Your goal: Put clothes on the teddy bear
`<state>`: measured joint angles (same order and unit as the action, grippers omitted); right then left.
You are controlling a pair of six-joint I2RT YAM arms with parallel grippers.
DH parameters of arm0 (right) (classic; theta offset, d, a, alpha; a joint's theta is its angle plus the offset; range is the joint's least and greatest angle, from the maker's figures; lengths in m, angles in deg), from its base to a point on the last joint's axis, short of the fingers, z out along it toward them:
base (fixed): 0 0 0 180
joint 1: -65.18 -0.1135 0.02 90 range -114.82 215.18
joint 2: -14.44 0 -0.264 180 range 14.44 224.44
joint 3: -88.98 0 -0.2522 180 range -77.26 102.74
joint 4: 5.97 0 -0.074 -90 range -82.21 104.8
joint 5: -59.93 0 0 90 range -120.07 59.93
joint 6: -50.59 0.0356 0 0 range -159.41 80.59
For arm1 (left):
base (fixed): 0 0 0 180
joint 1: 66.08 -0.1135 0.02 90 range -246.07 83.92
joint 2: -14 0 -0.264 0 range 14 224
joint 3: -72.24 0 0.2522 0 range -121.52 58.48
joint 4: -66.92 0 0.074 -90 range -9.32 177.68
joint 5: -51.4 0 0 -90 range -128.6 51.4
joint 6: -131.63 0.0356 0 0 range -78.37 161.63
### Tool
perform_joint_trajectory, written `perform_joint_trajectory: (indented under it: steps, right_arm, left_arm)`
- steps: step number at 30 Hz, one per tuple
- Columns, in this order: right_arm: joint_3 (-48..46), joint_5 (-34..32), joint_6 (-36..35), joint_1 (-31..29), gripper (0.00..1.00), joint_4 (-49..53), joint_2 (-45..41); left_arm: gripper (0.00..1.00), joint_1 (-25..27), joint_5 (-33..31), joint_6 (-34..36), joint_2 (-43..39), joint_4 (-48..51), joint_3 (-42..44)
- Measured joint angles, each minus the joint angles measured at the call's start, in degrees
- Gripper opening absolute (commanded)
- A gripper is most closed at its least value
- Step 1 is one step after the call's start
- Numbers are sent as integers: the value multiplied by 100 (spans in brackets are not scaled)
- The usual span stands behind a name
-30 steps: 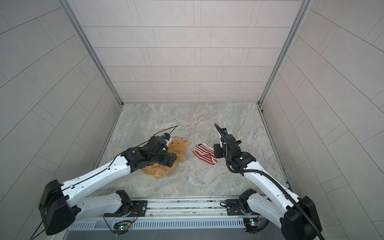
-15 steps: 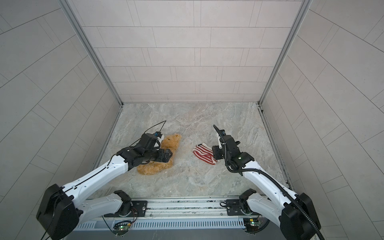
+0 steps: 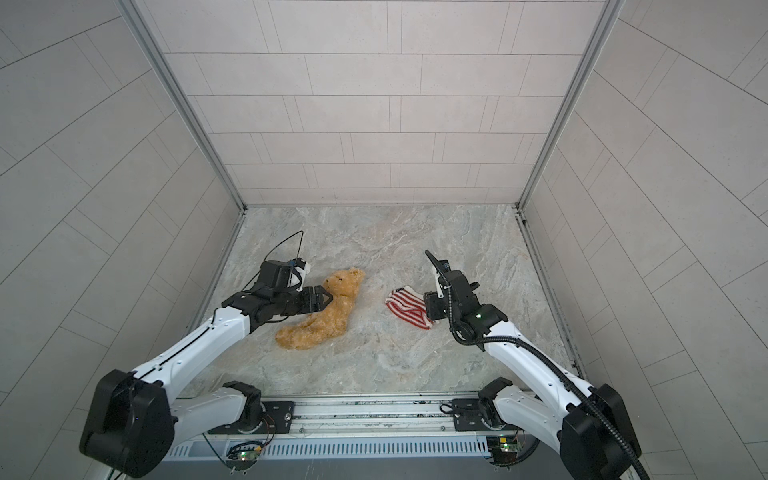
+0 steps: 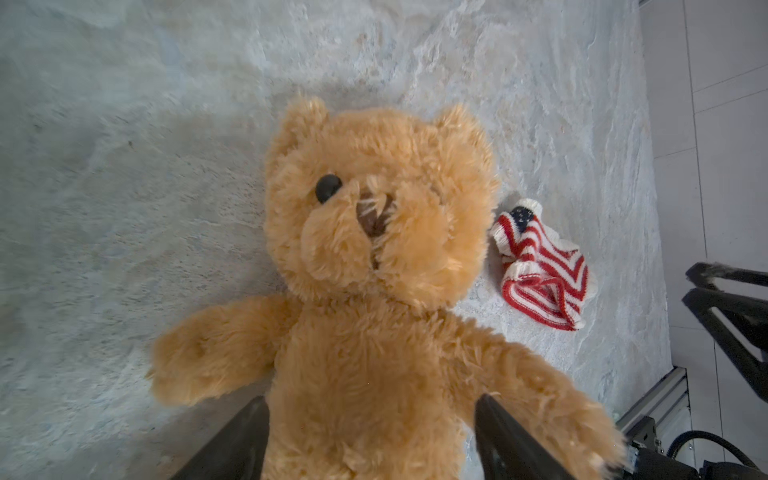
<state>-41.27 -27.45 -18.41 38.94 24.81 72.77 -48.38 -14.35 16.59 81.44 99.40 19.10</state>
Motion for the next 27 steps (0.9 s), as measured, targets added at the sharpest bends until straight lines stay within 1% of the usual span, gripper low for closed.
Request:
perform_joint_trajectory:
  steps: [5, 8, 9, 11, 16, 19, 23, 25, 27]
  right_arm:
    - [0, 0, -2, -13, 58, 2, 17]
    - [0, 0, -20, -13, 58, 2, 17]
    - [0, -2, -24, -17, 58, 2, 17]
    - [0, -2, -39, -31, 58, 4, 17]
    - [0, -35, -107, -118, 58, 44, 26]
    - [52, -55, -166, -286, 58, 111, 166]
    - [306, -70, -291, -601, 57, 146, 667]
    - [481, -46, -354, -704, 55, 151, 994]
    - [625, -24, -422, -721, 53, 149, 1257]
  left_arm:
    - [83, 175, 28, -68, 317, -127, 177]
    - [81, 411, -9, -131, 479, -291, 203]
    - [79, 470, -31, -155, 538, -361, 219]
    - [74, 564, -94, -201, 673, -487, 234]
    - [47, 662, -234, -275, 876, -704, 267]
    - [36, 673, -293, -275, 828, -752, 299]
    - [23, 680, -463, -315, 511, -734, 407]
    - [15, 684, -557, -343, 205, -704, 494]
    - [9, 684, -632, -348, -181, -660, 577]
